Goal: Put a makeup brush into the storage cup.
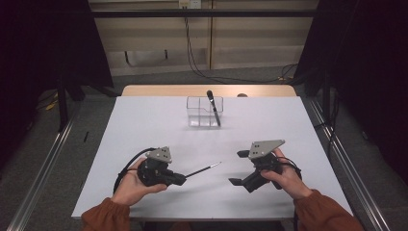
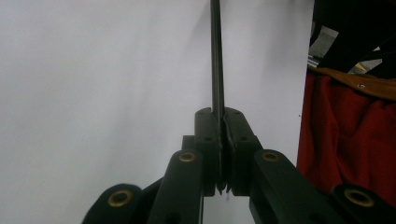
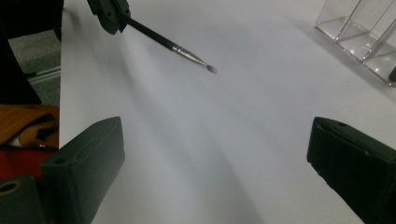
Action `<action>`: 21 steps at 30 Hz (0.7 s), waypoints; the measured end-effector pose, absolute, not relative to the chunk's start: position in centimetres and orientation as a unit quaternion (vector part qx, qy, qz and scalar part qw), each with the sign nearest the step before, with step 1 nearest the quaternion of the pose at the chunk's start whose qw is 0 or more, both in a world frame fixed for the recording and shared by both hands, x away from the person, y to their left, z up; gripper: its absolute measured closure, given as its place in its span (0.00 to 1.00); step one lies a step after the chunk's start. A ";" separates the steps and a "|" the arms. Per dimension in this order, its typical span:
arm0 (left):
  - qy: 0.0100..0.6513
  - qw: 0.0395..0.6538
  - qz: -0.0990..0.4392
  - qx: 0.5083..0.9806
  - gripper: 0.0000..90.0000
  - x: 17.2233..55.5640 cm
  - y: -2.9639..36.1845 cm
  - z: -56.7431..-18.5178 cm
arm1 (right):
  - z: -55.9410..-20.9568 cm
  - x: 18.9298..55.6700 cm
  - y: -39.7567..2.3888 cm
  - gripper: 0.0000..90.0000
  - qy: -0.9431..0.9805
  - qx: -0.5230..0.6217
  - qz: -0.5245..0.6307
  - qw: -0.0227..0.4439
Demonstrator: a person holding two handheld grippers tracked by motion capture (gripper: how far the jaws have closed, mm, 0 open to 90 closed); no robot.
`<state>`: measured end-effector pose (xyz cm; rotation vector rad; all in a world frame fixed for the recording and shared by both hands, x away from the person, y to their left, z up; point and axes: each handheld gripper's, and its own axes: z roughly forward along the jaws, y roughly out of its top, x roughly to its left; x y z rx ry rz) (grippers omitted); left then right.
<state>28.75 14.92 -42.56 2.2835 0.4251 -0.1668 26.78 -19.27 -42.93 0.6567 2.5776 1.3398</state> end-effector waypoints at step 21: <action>0.181 0.440 -0.045 0.878 0.95 28.8 15.1 -42.6 | -43.6 26.5 -19.1 0.02 0.830 0.229 0.499 0.098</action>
